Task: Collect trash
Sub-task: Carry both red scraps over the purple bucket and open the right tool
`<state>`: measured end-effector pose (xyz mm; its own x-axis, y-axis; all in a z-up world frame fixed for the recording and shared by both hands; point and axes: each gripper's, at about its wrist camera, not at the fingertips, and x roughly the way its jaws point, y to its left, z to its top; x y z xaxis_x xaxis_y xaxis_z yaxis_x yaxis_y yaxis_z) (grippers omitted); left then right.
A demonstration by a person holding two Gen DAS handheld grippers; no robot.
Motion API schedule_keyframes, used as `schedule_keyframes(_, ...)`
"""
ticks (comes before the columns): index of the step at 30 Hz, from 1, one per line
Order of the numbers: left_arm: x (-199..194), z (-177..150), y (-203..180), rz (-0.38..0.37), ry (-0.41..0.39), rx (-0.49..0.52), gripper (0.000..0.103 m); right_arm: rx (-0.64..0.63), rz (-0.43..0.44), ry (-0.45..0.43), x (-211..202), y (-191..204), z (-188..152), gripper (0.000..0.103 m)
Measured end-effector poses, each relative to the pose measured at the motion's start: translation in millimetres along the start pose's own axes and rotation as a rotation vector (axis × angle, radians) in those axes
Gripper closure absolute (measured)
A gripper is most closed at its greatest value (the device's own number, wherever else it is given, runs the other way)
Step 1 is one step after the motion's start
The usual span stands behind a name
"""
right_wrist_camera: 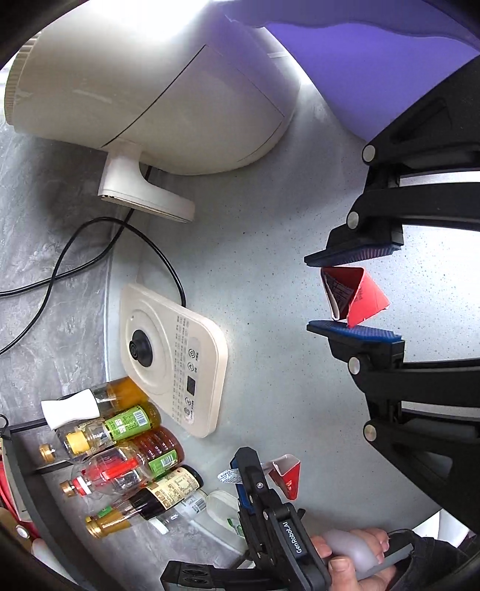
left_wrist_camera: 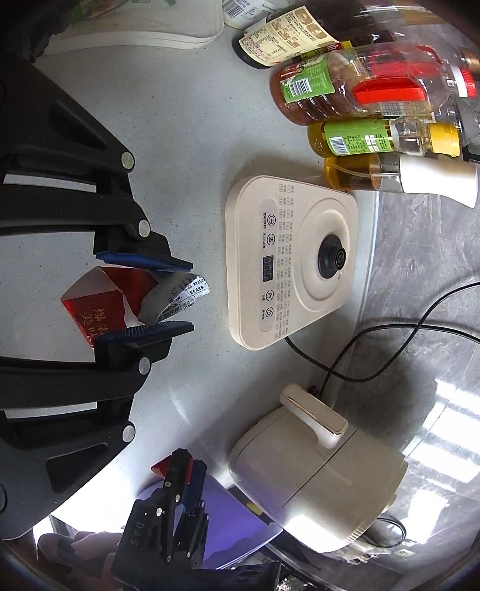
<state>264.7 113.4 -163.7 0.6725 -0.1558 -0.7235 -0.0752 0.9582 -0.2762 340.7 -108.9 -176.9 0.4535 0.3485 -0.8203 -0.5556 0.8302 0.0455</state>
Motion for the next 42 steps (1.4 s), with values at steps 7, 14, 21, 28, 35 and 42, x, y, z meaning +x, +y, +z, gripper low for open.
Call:
schedule_keyframes(7,-25,-13,-16,0.012,-0.034,0.002,0.077,-0.021,0.014,-0.066,-41,-1,-10,0.073)
schedule_keyframes(14,-51,-19,-35,0.029,-0.085,0.002,0.077,-0.056,0.039,-0.150,-91,-2,-24,0.073)
schedule_keyframes(21,-78,-19,-72,0.040,-0.128,0.019,0.077,-0.054,0.052,-0.273,-152,-23,-31,0.073)
schedule_keyframes(28,-97,-13,-115,0.046,-0.157,0.081,0.077,0.002,0.042,-0.330,-185,-64,-35,0.073)
schedule_keyframes(35,-103,-10,-150,0.039,-0.168,0.112,0.077,0.039,0.018,-0.382,-210,-99,-36,0.073)
schedule_keyframes(42,-104,-2,-182,0.023,-0.187,0.142,0.077,0.163,-0.115,-0.477,-234,-145,-41,0.015)
